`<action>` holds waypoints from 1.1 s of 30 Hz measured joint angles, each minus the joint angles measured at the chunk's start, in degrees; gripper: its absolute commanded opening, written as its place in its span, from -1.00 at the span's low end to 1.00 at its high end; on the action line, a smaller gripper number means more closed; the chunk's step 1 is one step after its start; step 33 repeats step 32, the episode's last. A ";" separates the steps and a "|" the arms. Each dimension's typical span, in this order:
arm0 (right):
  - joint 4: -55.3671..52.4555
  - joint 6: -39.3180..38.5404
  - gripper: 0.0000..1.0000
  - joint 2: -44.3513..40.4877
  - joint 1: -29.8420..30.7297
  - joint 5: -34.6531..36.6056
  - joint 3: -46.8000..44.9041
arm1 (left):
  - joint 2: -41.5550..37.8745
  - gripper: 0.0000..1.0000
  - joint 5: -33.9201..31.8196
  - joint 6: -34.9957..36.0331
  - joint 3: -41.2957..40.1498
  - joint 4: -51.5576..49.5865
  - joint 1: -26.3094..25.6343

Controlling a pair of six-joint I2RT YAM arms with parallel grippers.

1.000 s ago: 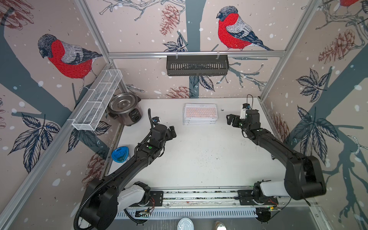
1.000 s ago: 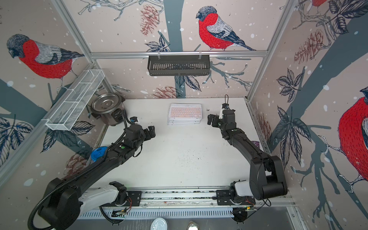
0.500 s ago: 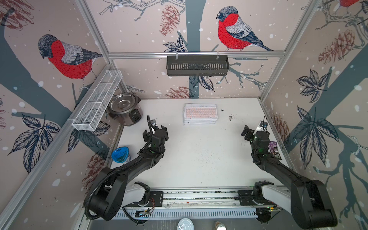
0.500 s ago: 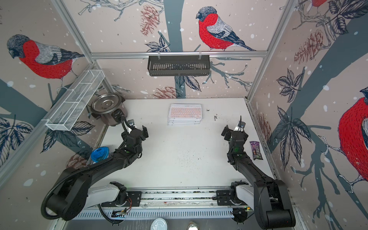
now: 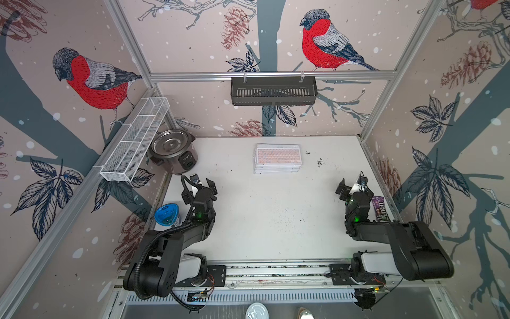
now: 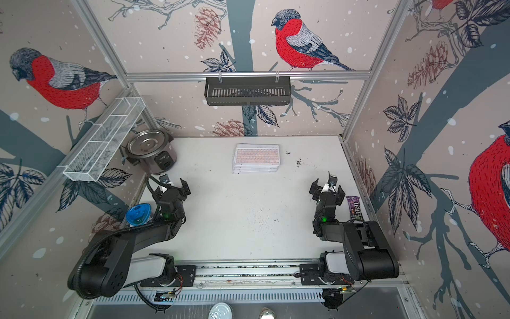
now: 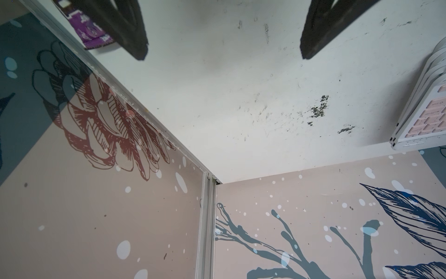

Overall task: Stack the numeric keypads
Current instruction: Reset both arms

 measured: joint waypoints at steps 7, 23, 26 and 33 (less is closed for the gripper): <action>6.34 -0.22 0.99 5.11 -0.83 -2.51 0.09 | 9.16 0.92 8.39 0.74 0.42 9.53 2.73; 4.17 -0.15 0.99 7.08 -2.05 -5.20 3.21 | 11.93 0.94 15.45 1.57 2.95 10.62 4.17; 4.15 -0.17 0.99 7.08 -1.90 -5.20 3.21 | 11.93 0.95 15.47 1.57 2.95 10.62 4.17; 3.91 -0.17 0.99 7.28 -1.90 -5.22 3.61 | 11.93 0.95 15.50 1.57 2.95 10.62 4.17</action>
